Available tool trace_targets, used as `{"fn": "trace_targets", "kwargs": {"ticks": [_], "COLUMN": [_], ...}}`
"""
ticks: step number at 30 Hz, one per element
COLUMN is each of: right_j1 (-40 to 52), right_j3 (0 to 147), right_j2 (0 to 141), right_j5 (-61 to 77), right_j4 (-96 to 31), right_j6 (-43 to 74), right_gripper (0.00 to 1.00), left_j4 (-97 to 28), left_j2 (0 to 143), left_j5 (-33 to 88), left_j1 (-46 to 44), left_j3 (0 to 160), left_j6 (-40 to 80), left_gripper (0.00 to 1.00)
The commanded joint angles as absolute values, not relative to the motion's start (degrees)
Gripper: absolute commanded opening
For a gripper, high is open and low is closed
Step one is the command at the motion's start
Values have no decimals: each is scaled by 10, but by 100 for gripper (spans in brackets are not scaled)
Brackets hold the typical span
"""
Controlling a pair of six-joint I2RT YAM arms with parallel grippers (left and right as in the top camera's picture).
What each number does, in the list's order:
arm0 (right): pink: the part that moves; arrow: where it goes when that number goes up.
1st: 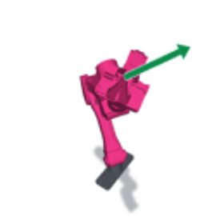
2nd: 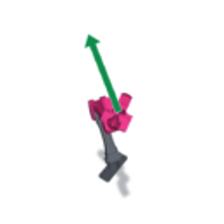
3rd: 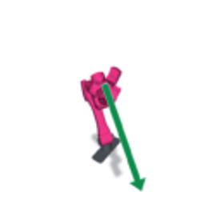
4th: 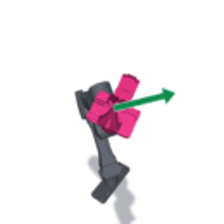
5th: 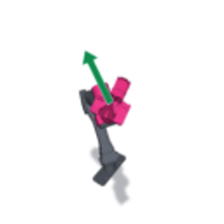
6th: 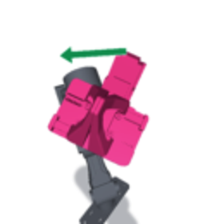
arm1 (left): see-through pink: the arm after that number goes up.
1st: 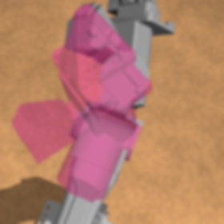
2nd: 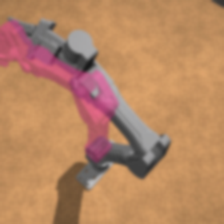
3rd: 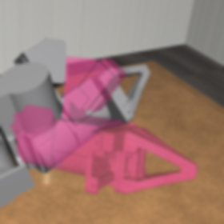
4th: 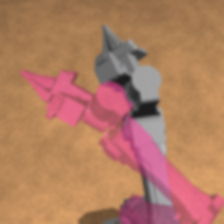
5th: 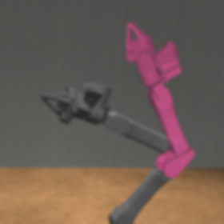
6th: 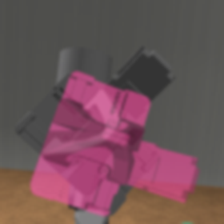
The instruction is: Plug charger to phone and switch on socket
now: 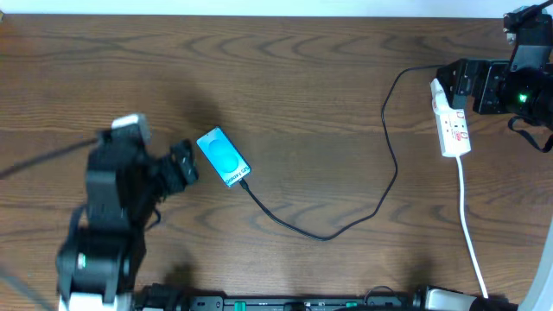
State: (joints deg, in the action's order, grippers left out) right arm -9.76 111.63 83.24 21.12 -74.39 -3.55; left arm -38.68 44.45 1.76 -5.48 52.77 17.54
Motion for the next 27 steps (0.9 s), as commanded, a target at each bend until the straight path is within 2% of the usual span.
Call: {"fn": "trace_targets", "kwargs": {"ticks": [1, 9, 17, 21, 27], "right_j1": [-93, -93, -93, -93, -93], "right_j3": [1119, 1119, 1119, 1119, 1119], "right_j2": [833, 833, 833, 833, 833], "right_j5": [211, 211, 211, 211, 211], "right_j4": [-745, -745, -745, -745, -745], "right_j6": [-33, -33, -33, -33, -33], "right_gripper": [99, 99, 99, 99, 99], "left_j4": [-337, -84, 161, 181, 120], "left_j2": [359, 147, 33, 2, 1], "left_j5": [-13, -4, -5, -5, -5], "left_j1": [-58, -56, -32, -7, 17], "left_j3": [456, 244, 65, 31, 30], "left_j6": [166, 187, 198, 198, 198], "left_gripper": [93, 93, 93, 93, 93]}}
